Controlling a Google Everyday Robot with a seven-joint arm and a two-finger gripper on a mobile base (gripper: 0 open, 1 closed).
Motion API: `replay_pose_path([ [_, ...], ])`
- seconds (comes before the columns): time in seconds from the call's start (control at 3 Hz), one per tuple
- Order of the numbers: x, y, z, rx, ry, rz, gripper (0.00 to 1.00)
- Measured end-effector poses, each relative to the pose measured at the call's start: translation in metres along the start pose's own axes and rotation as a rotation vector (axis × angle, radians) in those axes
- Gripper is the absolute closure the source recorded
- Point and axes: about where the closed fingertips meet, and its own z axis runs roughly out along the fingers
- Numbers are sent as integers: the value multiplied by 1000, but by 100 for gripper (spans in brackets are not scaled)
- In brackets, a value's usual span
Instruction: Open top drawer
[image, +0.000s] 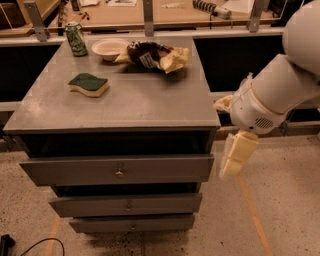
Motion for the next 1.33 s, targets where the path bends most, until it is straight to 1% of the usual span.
replay_pose_path([
  [0.33,-6,8,46,-47,-25,-12,0],
  [0.67,-4,9,50,-50,-28,1,0],
  [1.0,-4,18,75,-76,-47,15,0],
  [1.33,-9,26,104,-109,-52,-3,0],
])
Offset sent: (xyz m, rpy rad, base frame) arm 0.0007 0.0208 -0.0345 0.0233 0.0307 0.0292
